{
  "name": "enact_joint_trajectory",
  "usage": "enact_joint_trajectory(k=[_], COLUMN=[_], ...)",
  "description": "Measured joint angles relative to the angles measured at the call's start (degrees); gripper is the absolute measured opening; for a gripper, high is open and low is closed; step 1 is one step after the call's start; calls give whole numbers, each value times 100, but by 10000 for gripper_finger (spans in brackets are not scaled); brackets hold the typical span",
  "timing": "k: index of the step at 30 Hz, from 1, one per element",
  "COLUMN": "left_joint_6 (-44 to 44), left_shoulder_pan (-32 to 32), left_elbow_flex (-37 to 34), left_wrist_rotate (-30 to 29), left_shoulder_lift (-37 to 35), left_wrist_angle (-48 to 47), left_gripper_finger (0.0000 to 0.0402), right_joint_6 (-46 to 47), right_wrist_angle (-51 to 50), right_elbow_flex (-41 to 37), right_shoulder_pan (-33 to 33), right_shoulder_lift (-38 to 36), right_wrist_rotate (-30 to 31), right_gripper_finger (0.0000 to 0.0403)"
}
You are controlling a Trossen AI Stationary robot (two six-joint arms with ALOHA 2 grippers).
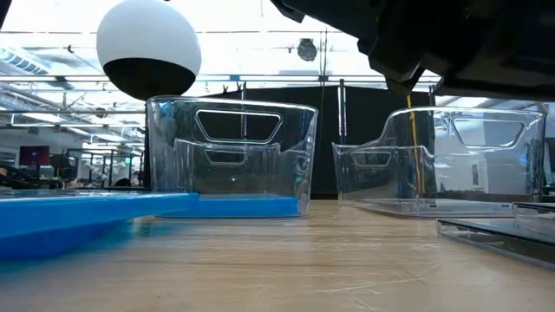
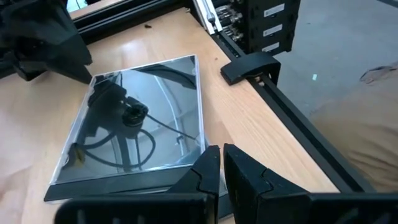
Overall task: Pick & place jewel cases by type
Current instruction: Put the black CD case into the right transparent bin
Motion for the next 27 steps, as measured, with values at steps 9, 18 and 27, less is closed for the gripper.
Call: enact_joint_trajectory(k=[9, 18, 27], left_joint_6=[-151, -104, -103], left_shoulder_pan=[35, 9, 16], left_elbow_flex=[0, 0, 0], left_wrist_rotate=[17, 177, 168], left_shoulder_lift=[0, -2, -2], left_wrist_angle=[89, 194, 174], left_gripper_finger=[30, 30, 30], right_joint_6=[268, 290, 162], right_wrist_angle=[506, 916, 1302], right_elbow_flex=[1, 134, 388], right_shoulder_pan=[-20, -105, -155], right_shoulder_lift=[523, 1249, 1964], right_wrist_rotate=[144, 87, 65], right_gripper_finger=[261, 246, 244])
